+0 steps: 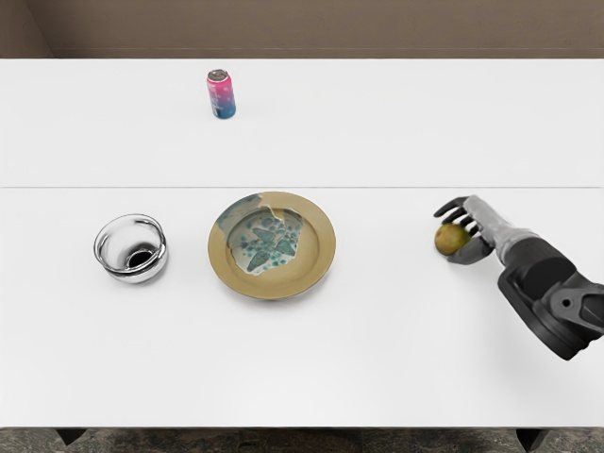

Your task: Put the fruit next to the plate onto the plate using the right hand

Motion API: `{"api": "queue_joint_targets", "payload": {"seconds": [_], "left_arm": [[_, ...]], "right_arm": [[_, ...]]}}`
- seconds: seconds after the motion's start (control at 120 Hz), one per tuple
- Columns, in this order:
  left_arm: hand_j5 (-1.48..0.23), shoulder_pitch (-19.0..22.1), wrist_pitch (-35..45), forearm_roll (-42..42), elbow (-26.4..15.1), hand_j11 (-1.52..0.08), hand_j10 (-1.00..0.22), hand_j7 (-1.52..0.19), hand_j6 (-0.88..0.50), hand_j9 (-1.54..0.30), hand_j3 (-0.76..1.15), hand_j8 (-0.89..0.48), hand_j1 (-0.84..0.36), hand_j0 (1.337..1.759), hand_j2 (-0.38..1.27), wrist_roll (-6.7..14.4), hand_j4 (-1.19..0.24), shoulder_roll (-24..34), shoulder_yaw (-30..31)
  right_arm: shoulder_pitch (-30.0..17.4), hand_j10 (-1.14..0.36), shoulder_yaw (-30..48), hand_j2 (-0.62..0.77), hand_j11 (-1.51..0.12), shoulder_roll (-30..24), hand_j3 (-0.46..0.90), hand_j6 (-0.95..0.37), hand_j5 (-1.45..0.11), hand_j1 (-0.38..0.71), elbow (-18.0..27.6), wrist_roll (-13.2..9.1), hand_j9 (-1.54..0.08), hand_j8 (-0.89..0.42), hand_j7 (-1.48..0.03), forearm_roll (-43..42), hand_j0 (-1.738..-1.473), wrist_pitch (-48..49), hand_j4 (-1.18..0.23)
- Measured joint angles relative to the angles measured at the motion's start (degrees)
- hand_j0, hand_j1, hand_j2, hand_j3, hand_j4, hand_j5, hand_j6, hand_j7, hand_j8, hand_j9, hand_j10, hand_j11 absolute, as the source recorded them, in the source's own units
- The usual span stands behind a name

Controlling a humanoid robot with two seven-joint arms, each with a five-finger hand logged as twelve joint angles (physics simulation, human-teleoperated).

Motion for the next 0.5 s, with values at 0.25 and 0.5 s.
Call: {"api": "queue_joint_targets", "payload": {"seconds": [0.25,0.5], "left_arm": [[0.0,0.0,0.01,0.01,0.0,0.0,0.0,0.0,0.0,0.0,0.0,0.0,0.35,1.658,0.0,-0.01,0.0,0.0,-0.02],[0.0,0.0,0.02,0.01,0.0,0.0,0.0,0.0,0.0,0.0,0.0,0.0,0.35,1.658,0.0,-0.02,0.0,0.0,-0.02]], "right_arm": [[-0.35,-0.45,0.06,-0.08,-0.69,0.16,0.0,-0.45,-0.68,0.21,-0.31,0.1,-0.69,-0.38,-0.66,-0.35,-1.65,0.17,-0.49],[-0.68,-0.41,0.11,0.0,-0.84,0.17,0.0,-0.41,-0.81,0.22,-0.45,0.09,-0.83,-0.35,-0.78,-0.8,-1.641,0.3,-0.58]]}}
